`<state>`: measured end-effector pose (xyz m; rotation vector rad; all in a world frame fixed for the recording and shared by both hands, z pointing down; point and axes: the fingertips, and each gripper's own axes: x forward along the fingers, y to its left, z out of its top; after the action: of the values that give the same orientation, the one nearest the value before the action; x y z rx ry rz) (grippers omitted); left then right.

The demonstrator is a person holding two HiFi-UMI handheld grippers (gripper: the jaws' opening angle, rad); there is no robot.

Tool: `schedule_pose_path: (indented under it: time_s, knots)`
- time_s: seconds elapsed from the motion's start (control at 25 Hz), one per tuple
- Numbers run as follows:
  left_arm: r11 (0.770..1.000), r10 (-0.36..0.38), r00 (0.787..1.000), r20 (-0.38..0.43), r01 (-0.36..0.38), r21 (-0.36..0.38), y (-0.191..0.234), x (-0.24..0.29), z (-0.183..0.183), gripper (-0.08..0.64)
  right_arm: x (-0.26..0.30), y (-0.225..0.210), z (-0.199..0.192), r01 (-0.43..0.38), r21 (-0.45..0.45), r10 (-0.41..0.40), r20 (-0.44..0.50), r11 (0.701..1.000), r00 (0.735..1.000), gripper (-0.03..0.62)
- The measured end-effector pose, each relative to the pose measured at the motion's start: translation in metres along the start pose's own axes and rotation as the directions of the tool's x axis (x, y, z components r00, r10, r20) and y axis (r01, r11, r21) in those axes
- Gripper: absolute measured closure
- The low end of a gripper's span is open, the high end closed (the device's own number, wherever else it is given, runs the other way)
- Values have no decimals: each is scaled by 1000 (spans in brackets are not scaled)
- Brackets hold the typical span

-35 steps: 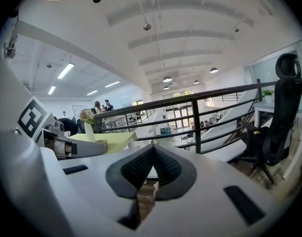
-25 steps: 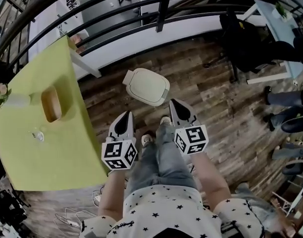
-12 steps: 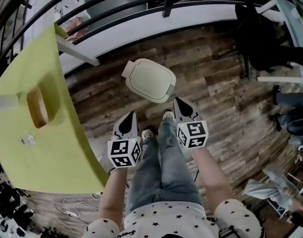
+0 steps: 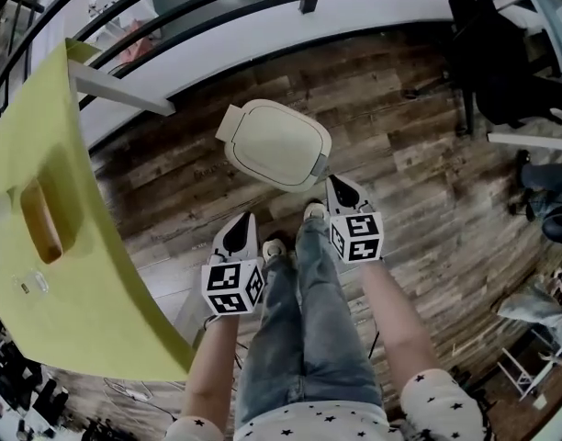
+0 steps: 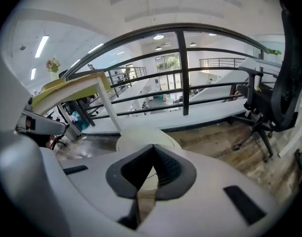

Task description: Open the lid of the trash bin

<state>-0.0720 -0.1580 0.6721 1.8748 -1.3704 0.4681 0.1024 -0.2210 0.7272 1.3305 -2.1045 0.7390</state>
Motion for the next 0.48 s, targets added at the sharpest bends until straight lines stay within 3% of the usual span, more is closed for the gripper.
schedule_pose_path:
  time_s: [0.48]
  knots:
    - [997, 3, 999, -38, -6, -75, 13, 36, -46, 548, 69, -27, -68, 2, -64, -10, -121, 998, 993, 598]
